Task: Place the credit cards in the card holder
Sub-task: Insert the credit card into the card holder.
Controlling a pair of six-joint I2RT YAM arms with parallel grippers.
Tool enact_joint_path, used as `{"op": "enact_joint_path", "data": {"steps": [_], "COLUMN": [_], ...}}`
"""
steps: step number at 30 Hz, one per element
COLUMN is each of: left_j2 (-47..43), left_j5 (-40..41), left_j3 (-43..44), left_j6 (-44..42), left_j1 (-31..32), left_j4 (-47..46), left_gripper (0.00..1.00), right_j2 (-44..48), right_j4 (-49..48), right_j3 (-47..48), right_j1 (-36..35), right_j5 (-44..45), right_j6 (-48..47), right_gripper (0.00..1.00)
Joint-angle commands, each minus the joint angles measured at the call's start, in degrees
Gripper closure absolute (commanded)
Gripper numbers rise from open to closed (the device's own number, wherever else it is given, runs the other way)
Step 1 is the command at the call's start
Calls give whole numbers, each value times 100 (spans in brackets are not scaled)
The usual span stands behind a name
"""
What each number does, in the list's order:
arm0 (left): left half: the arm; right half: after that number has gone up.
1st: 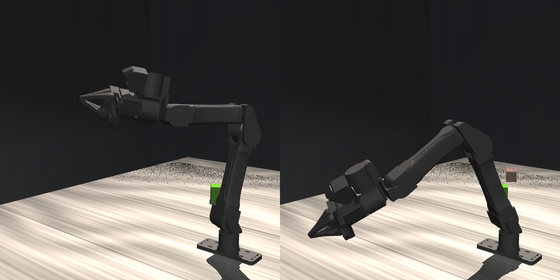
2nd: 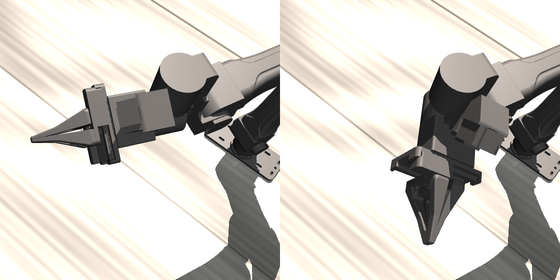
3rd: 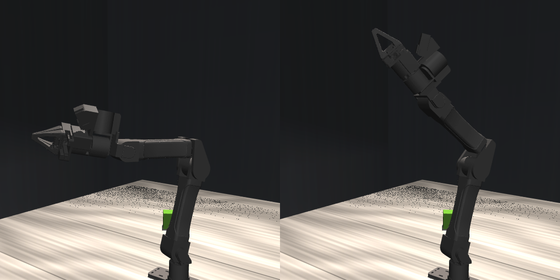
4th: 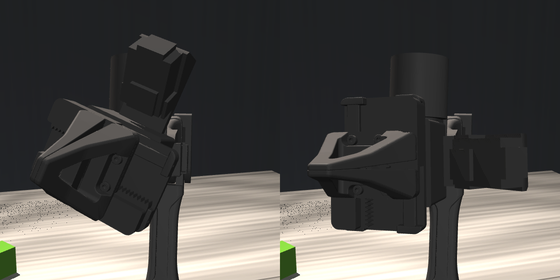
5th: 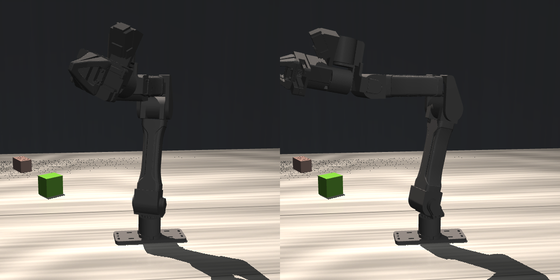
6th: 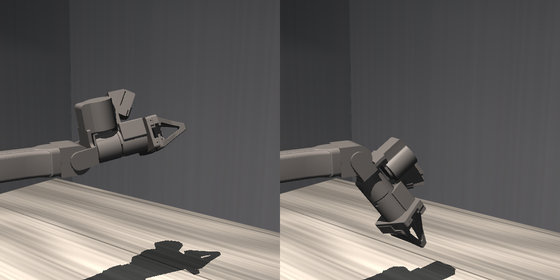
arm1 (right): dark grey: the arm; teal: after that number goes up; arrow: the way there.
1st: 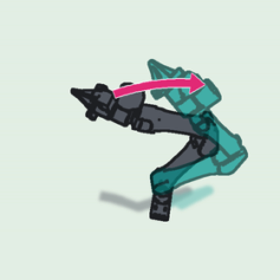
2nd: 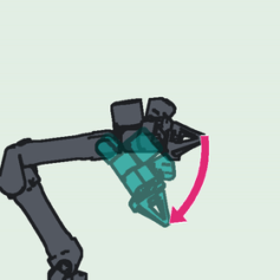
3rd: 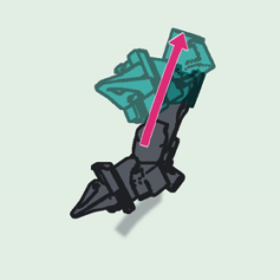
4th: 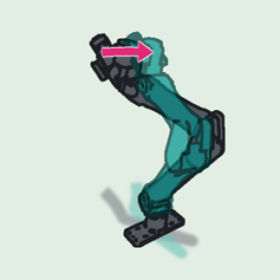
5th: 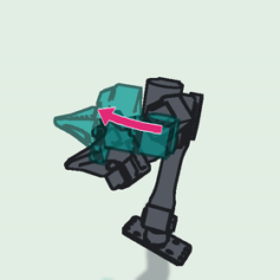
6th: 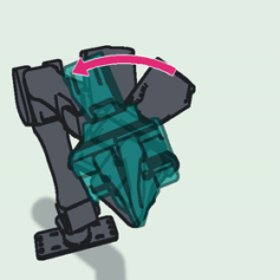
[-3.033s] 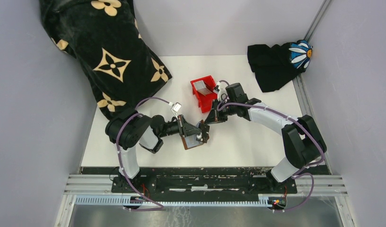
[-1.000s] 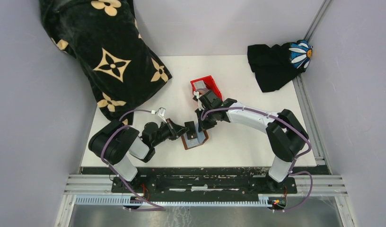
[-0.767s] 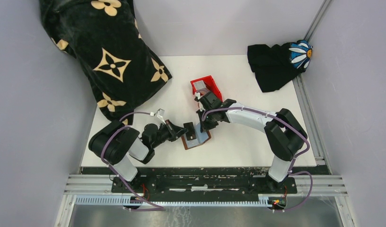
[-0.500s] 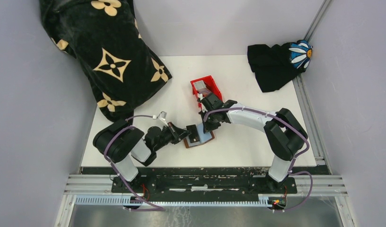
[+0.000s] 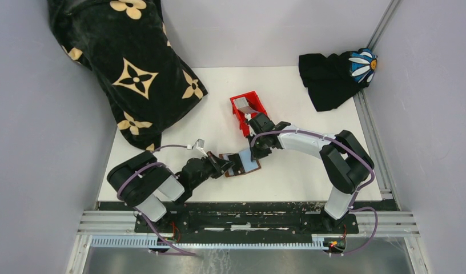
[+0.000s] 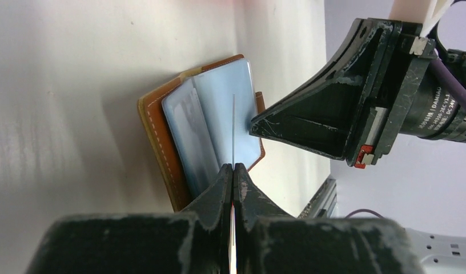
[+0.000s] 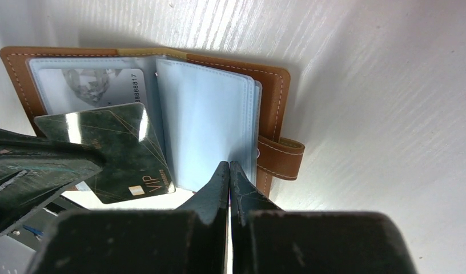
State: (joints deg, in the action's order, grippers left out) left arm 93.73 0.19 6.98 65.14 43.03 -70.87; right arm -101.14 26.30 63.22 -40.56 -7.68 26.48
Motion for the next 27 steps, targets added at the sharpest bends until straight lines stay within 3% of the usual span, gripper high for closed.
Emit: {"op": "enact_joint_path", "data": {"steps": [1,8,27], "left_j2": [-609,-1449,-1066], "left_j5": [821,1484,1238], "left_j3": [225,484,594], "left_j6": [58,-307,60], "left_j1": [149,278,297], "left_j4": [1166,2693,2589], "left_gripper": [97,97,97], "right_j2": [262,212,169], "right_j4": [-238,-307,-394], "right_j3": [-63,-75,-199], "right_j1": [63,78,122], "right_j5": [-86,-165,-206], "right_j6": [-20,6,15], "right_gripper": [99,99,99]}}
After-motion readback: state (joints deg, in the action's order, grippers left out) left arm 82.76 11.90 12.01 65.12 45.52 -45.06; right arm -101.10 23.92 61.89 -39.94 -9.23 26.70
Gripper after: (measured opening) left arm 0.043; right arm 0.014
